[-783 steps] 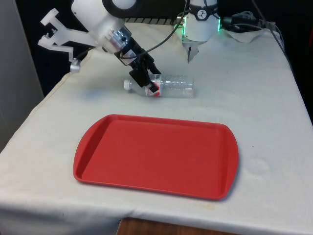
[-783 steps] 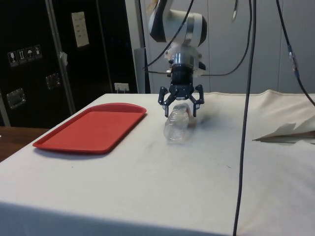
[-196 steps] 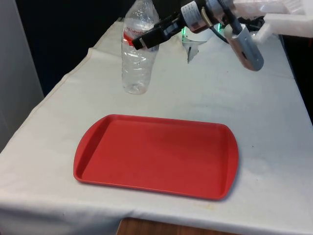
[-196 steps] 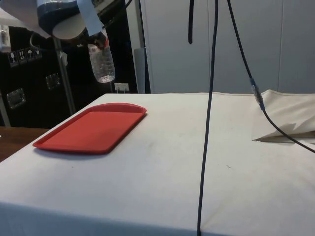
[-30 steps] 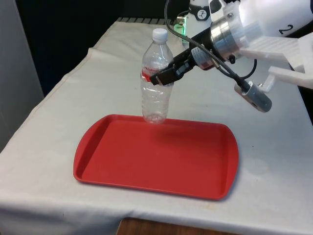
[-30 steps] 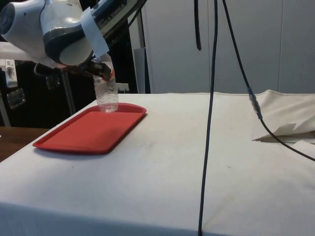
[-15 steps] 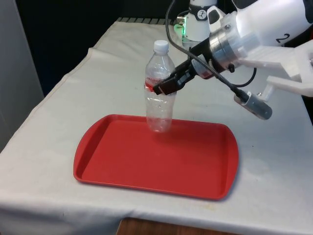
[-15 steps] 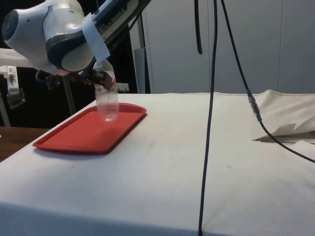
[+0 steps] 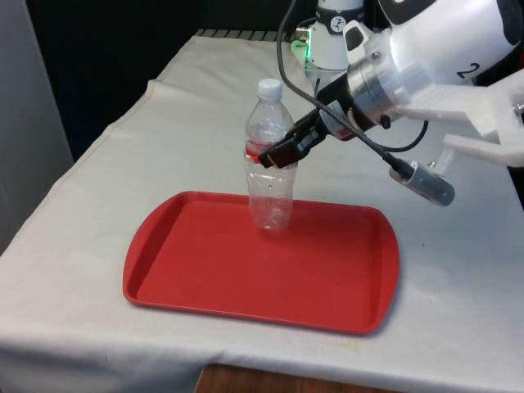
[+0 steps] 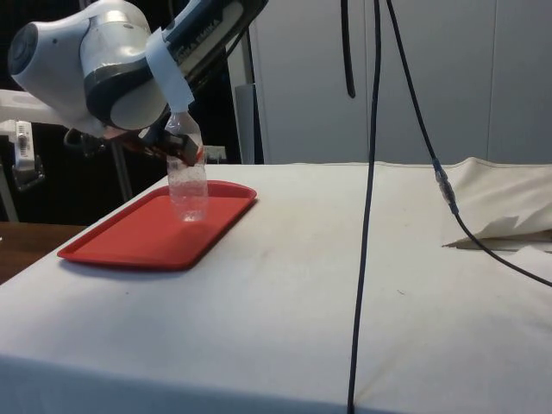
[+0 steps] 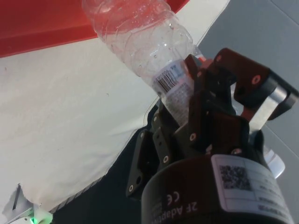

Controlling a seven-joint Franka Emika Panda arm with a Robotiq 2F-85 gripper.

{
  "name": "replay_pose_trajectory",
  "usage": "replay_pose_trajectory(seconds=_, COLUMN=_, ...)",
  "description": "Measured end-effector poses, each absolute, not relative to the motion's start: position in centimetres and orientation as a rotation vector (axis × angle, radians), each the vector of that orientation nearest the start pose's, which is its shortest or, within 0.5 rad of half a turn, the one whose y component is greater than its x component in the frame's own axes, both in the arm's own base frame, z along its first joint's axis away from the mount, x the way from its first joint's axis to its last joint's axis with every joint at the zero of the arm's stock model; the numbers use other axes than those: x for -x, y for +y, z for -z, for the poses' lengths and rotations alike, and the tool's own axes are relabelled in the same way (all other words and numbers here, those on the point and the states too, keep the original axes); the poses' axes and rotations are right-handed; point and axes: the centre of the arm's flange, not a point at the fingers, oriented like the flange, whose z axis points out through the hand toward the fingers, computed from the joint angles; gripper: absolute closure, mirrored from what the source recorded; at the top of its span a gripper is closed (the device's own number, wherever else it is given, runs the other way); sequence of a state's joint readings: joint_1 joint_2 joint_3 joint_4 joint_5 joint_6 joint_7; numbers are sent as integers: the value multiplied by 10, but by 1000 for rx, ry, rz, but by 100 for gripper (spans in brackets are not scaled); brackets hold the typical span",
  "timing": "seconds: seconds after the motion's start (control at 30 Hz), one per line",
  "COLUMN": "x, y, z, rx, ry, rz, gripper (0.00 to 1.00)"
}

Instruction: Place the bottle upright on the tray.

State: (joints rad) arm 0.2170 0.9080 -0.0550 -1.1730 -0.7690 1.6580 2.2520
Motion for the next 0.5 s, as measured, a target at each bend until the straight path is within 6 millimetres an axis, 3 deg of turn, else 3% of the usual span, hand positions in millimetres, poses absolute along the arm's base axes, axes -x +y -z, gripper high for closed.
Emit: replay_pose_trajectory(seconds=0.5, x=-724, y=62, z=-227, rx=-1442, ry=-1886, rz=-752, gripper=66)
